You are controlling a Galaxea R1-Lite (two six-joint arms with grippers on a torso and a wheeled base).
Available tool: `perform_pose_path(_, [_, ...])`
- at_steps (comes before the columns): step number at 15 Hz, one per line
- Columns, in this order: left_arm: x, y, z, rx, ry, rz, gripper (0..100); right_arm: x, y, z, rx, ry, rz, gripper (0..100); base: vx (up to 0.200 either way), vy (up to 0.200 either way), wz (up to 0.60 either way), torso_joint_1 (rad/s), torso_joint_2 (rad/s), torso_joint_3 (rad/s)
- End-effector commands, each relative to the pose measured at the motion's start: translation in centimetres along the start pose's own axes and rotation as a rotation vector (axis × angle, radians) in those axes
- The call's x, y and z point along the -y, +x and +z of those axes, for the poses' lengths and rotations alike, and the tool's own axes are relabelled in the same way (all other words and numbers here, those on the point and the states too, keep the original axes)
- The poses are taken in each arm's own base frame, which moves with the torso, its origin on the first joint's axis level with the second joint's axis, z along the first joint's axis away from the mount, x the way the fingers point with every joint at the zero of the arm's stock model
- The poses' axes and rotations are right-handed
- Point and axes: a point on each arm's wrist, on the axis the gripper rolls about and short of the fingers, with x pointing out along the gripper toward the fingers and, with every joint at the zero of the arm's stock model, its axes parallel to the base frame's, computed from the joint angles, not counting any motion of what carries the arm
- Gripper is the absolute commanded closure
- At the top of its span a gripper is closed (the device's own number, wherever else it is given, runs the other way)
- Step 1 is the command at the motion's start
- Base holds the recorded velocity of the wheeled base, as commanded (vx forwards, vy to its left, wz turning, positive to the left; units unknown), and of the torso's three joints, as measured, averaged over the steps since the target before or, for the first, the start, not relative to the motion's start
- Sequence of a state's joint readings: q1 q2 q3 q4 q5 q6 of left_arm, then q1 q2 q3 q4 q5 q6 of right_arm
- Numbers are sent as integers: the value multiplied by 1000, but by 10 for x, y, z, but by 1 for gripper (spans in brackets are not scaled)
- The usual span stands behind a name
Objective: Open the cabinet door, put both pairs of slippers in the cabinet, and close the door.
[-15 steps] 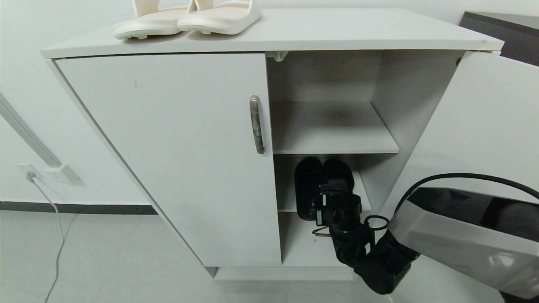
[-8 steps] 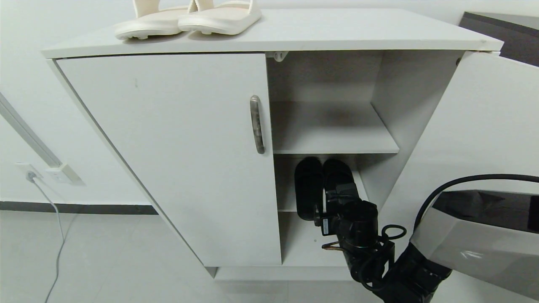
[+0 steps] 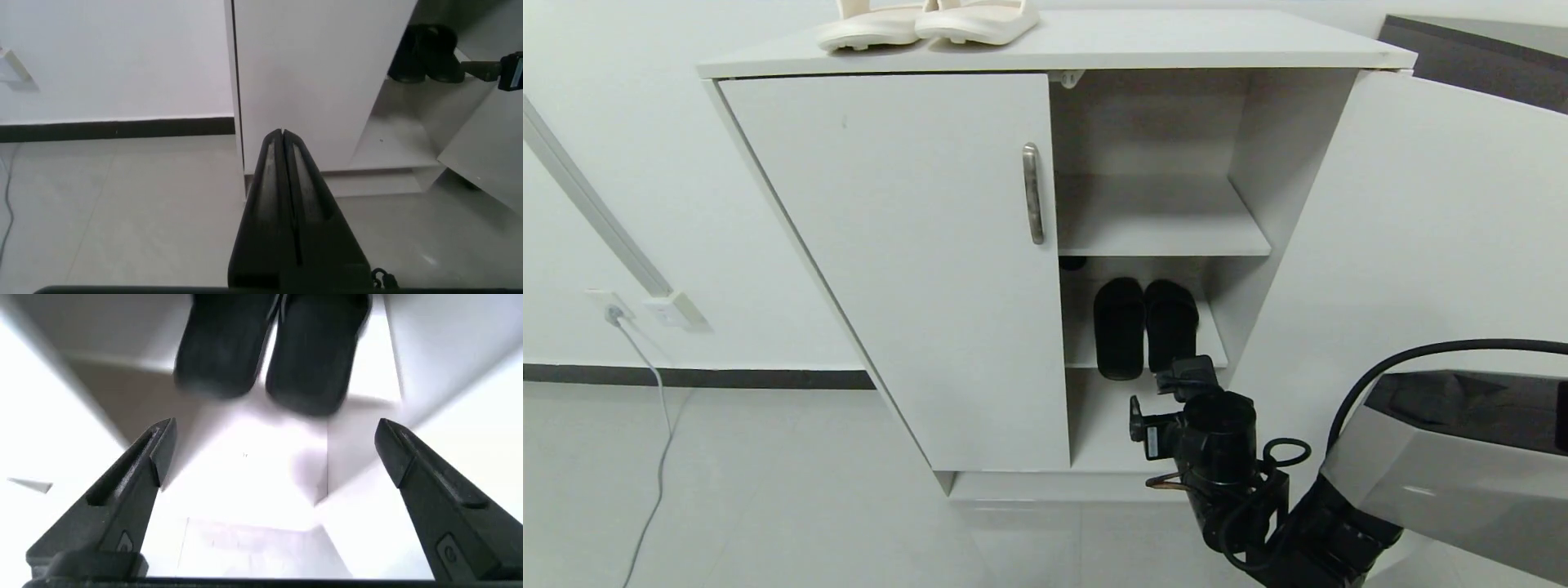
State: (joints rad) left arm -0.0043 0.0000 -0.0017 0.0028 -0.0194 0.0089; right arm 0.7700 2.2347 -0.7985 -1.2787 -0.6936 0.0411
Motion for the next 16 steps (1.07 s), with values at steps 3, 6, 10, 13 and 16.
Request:
perform_pose_path(3, [0, 0, 0, 1, 2, -1, 100, 0, 0, 0, 0, 0, -4, 0, 0, 0, 0, 0, 0, 0])
perform_pose_path(6, [0, 0, 0, 0, -1, 1, 100, 1, -1, 0, 6, 5, -4, 0, 0, 0, 0, 0, 0, 0])
perform_pose_path(10, [0, 0, 0, 0, 0, 1, 100, 0, -2, 0, 6, 3, -1, 0, 0, 0, 0, 0, 0, 0])
perform_pose_path(13, [0, 0, 0, 0, 0, -1, 100, -1, -3, -1, 4, 0, 3, 0, 0, 0, 0, 4, 1, 110])
perform_pose_path(16, [0, 0, 0, 0, 2, 1, 100, -1, -3, -1, 1, -1, 3, 0, 0, 0, 0, 2, 2, 186])
